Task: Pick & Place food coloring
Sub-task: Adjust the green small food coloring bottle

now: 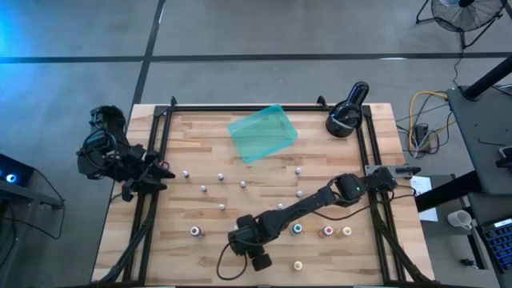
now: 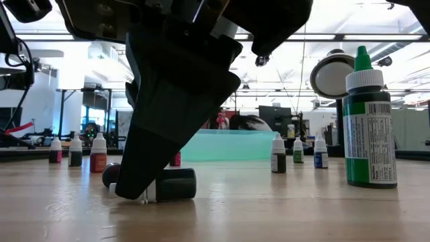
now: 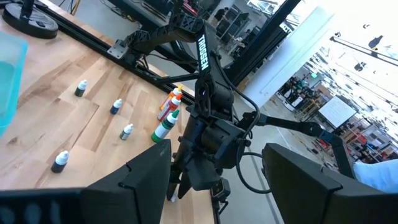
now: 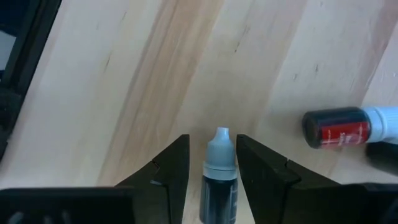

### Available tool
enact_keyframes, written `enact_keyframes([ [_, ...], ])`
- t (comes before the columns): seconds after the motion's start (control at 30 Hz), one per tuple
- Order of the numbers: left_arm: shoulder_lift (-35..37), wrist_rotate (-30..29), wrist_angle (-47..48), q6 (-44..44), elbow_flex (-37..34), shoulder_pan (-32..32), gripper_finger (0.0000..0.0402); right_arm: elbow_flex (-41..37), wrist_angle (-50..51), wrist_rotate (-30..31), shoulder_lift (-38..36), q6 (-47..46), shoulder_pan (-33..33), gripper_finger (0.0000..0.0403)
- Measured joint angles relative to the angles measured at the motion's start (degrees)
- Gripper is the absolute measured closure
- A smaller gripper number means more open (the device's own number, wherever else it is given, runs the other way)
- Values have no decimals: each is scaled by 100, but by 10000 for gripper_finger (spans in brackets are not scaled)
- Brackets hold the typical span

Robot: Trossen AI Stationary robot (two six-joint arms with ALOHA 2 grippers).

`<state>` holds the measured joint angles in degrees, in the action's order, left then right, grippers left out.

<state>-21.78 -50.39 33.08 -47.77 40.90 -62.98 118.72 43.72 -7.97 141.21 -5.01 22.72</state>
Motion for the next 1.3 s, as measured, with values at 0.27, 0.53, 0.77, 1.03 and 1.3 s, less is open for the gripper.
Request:
enact_keyframes([
  [0.27, 0, 43, 0, 0, 1, 0, 177, -2, -1, 46, 31, -342, 0, 283],
  [0.53, 0, 184, 1, -3, 1, -2, 177, 4, -5, 118, 92, -351, 0, 296],
  [0.77, 0, 181, 1, -12, 0, -1, 177, 76, 31, 378, 96, -339, 7, 326],
  [1.03, 0, 181, 1, -17, 1, -2, 177, 157, -335, 427, 105, -1171, -2, 351],
  [1.3, 0, 177, 2, -11, 1, 0, 177, 103, -1317, 186, 126, -1906, 12, 352],
])
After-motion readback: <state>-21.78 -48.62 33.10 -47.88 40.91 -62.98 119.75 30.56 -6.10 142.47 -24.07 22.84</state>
